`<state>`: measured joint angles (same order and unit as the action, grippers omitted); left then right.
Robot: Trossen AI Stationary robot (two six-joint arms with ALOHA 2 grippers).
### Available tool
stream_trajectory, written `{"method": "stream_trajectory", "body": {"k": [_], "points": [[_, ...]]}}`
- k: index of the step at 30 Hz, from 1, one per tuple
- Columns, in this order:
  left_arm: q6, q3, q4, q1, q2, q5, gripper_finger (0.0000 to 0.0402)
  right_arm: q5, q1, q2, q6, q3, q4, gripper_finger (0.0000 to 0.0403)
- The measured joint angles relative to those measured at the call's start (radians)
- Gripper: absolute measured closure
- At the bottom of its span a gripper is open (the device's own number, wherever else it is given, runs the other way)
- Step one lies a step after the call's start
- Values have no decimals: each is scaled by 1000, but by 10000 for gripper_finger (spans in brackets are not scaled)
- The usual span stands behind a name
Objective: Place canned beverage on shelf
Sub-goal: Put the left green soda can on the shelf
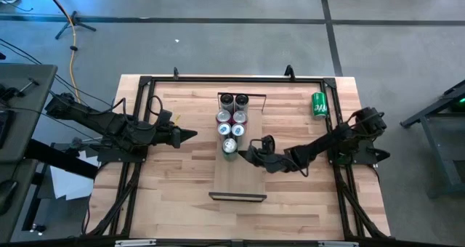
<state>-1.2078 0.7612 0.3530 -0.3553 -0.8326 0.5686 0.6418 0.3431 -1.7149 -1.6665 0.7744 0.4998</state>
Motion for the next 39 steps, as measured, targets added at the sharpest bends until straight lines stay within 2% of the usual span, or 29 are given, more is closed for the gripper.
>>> {"method": "stream_trajectory", "body": {"k": [7,32,39], "points": [[-11,0,0,0,0,-6,401,-24,-32,0,37,42,-66,403],[-2,0,0,0,0,-8,401,-53,-35,0,7,43,-15,403],[1,0,1,0,0,-8,401,-140,-67,0,56,53,-9,403]]}}
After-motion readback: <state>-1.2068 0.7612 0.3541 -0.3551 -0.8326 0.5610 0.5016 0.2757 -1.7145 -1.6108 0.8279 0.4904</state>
